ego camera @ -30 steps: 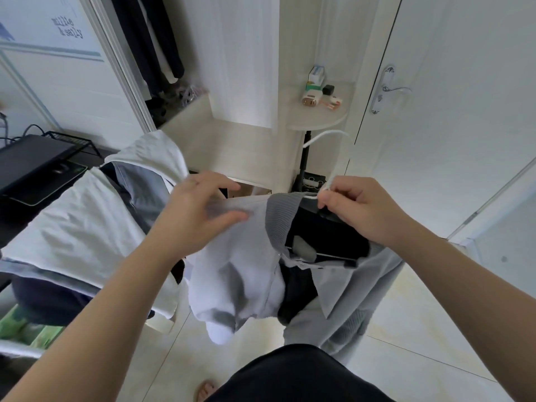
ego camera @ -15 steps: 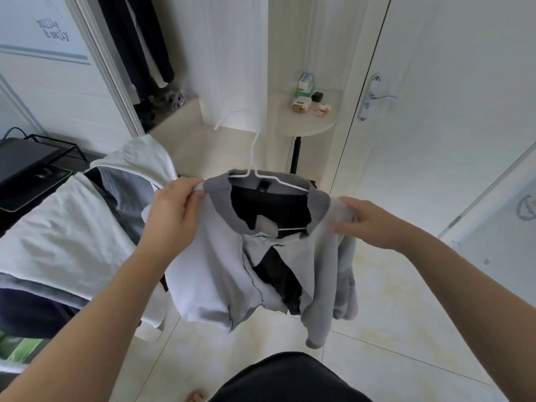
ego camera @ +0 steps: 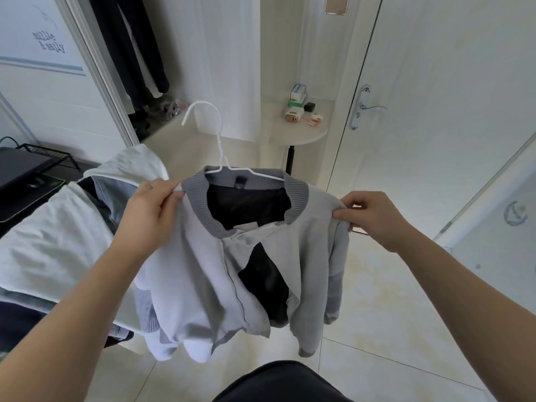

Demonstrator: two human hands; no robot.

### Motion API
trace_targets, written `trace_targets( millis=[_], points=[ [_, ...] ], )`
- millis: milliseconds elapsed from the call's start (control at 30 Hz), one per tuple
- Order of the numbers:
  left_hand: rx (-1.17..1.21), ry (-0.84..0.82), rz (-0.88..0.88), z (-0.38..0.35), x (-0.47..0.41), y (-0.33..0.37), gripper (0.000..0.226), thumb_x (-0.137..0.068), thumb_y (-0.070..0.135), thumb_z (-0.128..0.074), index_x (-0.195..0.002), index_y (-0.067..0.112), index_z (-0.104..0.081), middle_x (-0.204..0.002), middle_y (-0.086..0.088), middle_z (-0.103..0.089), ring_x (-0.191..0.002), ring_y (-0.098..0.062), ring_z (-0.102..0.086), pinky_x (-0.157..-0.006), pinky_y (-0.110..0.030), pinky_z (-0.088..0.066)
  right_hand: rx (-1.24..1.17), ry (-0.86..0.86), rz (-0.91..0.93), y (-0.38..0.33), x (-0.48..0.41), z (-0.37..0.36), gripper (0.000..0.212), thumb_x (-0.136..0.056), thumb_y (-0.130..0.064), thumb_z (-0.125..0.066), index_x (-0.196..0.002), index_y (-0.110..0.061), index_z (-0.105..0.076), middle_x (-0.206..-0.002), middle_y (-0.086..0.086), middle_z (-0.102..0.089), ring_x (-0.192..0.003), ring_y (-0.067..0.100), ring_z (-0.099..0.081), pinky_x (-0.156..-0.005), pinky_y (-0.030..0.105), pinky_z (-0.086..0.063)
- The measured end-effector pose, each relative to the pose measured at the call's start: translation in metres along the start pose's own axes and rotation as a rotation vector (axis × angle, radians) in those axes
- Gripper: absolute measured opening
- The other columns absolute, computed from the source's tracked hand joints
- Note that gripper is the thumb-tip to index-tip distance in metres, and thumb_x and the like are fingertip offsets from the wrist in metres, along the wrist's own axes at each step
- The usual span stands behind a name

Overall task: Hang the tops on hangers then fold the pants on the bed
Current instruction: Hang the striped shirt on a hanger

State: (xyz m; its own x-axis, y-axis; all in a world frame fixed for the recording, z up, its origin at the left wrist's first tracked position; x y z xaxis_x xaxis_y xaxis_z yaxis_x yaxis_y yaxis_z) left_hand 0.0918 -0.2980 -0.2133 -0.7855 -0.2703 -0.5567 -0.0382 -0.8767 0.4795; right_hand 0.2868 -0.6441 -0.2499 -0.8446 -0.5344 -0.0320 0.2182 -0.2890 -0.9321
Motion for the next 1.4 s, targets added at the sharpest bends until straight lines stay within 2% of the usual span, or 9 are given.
trace_targets(
  millis=[167, 333, 467, 567, 633, 800, 967, 1167, 1400],
  points=[
    [-0.018, 0.011, -0.002, 0.010, 0.001, -0.008, 0.025, -0.103, 0.021, -0.048, -0.114, 0.013, -0.068, -0.084, -0.008, -0.063, -0.087, -0.025, -0.052, -0.083, -0.009, -0.036, -0.211, -0.026, -0.033, 0.000, -0.003, -0.004, 0.018, -0.092, -0.006, -0.069, -0.080, -0.013, -0.080, -0.081, 0.008, -0.072, -0.074, 0.018, -0.065, -0.072, 0.028, -0.056],
    [-0.044, -0.076, -0.071, 0.005, 0.003, -0.008, 0.021, -0.104, 0.013, -0.051, -0.113, 0.012, -0.069, -0.081, 0.009, -0.058, -0.084, -0.019, -0.045, -0.079, -0.013, -0.036, -0.103, 0.133, 0.094, -0.025, -0.007, 0.004, 0.022, -0.098, -0.011, -0.062, -0.078, -0.006, -0.071, -0.079, 0.013, -0.060, -0.078, 0.021, -0.052, -0.078, 0.044, -0.047],
    [-0.094, -0.015, 0.011, -0.001, 0.000, -0.006, 0.018, -0.102, 0.004, -0.055, -0.112, 0.005, -0.070, -0.081, -0.008, -0.061, -0.083, -0.030, -0.051, -0.072, -0.025, -0.029, -0.099, 0.066, 0.291, -0.064, 0.008, -0.007, 0.016, -0.089, -0.024, -0.067, -0.075, -0.026, -0.072, -0.080, -0.004, -0.064, -0.076, 0.013, -0.056, -0.074, 0.028, -0.045],
    [-0.020, 0.068, 0.017, 0.007, -0.003, 0.004, 0.016, -0.102, 0.004, -0.054, -0.107, 0.006, -0.069, -0.082, -0.011, -0.062, -0.083, -0.032, -0.054, -0.073, -0.028, -0.034, 0.077, -0.011, 0.327, -0.073, 0.014, -0.013, 0.002, -0.083, -0.036, -0.072, -0.083, -0.037, -0.073, -0.110, -0.015, -0.067, -0.108, 0.007, -0.063, -0.096, 0.027, -0.045],
    [0.045, 0.085, -0.037, 0.011, -0.007, 0.014, 0.015, -0.103, 0.008, -0.052, -0.095, 0.015, -0.062, -0.078, 0.004, -0.056, -0.079, -0.027, -0.052, -0.073, -0.025, -0.038, 0.186, -0.001, 0.272, -0.068, 0.009, -0.006, 0.020, -0.089, -0.032, -0.074, -0.106, -0.038, -0.065, -0.123, -0.017, -0.063, -0.120, 0.007, -0.058, -0.101, 0.032, -0.046],
    [0.116, 0.050, -0.144, 0.012, -0.035, 0.035, 0.027, -0.103, 0.005, -0.052, -0.089, 0.029, -0.056, -0.083, 0.026, -0.055, -0.078, -0.007, -0.049, -0.076, -0.013, -0.035, 0.396, -0.112, 0.290, -0.071, 0.003, -0.006, 0.017, -0.096, -0.030, -0.061, -0.083, -0.020, -0.067, -0.078, -0.001, -0.063, -0.073, 0.012, -0.055, -0.071, 0.036, -0.043],
    [0.066, -0.022, -0.104, -0.001, -0.084, 0.038, 0.044, -0.103, 0.003, -0.052, -0.084, 0.040, -0.041, -0.074, 0.018, -0.045, -0.077, -0.024, -0.045, -0.073, -0.031, -0.028, 0.080, -0.294, 0.196, -0.092, -0.006, -0.004, 0.029, -0.084, -0.015, -0.058, -0.096, -0.033, -0.077, -0.093, -0.002, -0.075, -0.085, 0.011, -0.069, -0.075, 0.021, -0.054],
    [0.028, 0.028, -0.094, -0.011, -0.143, 0.030, 0.028, -0.102, 0.006, -0.051, -0.082, 0.025, -0.046, -0.072, 0.017, -0.043, -0.079, -0.021, -0.043, -0.073, -0.038, -0.035, -0.034, -0.522, 0.035, -0.104, -0.032, -0.027, 0.037, -0.081, -0.009, -0.053, -0.105, -0.025, -0.077, -0.107, 0.014, -0.072, -0.092, 0.020, -0.067, -0.080, 0.038, -0.054],
    [0.053, 0.053, 0.054, -0.014, -0.225, -0.025, 0.022, -0.104, 0.020, -0.049, -0.113, 0.011, -0.067, -0.113, -0.009, -0.066, -0.114, -0.036, -0.054, -0.100, -0.052, -0.043, -0.381, -0.615, -0.008, -0.130, -0.090, -0.063, 0.040, -0.091, -0.004, -0.055, -0.130, -0.003, -0.064, -0.124, 0.022, -0.066, -0.106, 0.029, -0.066, -0.086, 0.034, -0.055]
  ],
)
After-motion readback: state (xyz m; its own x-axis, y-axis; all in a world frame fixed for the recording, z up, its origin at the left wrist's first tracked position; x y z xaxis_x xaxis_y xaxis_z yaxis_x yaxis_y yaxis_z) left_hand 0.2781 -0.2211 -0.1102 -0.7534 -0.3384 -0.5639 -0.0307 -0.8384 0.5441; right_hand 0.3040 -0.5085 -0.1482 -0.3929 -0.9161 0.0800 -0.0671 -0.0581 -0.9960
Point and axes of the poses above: each hand's wrist, its own x-axis away from the middle knuckle, its own z-axis out of the back of the hand, y = z × x, the point moved 7 cm from there along -x, towards the middle knuckle
